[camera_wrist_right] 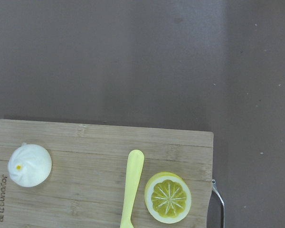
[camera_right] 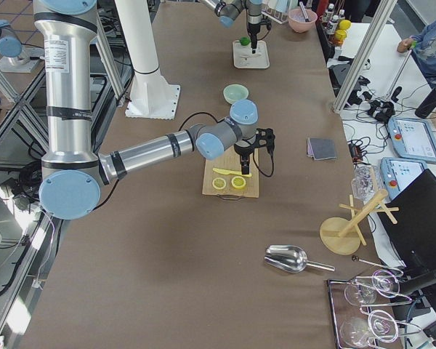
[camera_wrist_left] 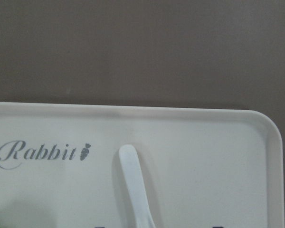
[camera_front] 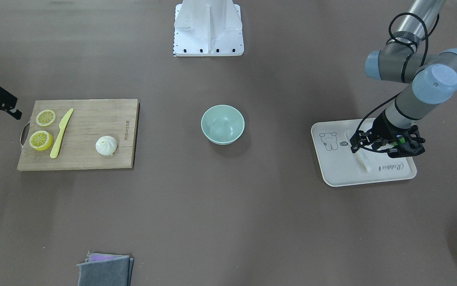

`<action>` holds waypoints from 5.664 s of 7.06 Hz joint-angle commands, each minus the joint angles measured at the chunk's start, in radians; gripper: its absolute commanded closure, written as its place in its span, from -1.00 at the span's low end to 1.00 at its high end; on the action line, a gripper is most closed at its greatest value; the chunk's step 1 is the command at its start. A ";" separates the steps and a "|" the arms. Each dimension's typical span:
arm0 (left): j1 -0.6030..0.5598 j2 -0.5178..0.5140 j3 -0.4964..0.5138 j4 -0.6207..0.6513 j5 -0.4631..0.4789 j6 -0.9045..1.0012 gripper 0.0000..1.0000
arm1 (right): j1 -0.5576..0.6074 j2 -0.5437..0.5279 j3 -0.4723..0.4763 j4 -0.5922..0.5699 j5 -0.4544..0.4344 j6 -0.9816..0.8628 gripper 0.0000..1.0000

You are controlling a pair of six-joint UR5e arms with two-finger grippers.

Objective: Put spoon and bun in bowl

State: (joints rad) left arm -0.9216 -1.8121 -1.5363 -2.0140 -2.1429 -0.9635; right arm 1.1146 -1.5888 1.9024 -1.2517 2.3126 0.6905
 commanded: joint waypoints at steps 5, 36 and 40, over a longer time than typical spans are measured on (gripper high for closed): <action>0.010 -0.032 0.059 -0.008 0.035 -0.001 0.80 | -0.016 0.010 0.001 0.000 0.001 0.009 -0.99; 0.094 -0.111 -0.344 0.026 0.099 -0.094 -0.96 | -0.464 0.499 -0.129 -0.021 -0.396 0.602 1.00; 0.018 0.000 -0.341 0.020 0.060 0.060 -0.96 | -0.648 0.734 -0.164 -0.193 -0.588 0.817 1.00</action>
State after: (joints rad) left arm -0.8916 -1.8349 -1.8783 -1.9928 -2.0816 -0.9302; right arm 0.5260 -0.9030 1.7601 -1.4313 1.7934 1.4493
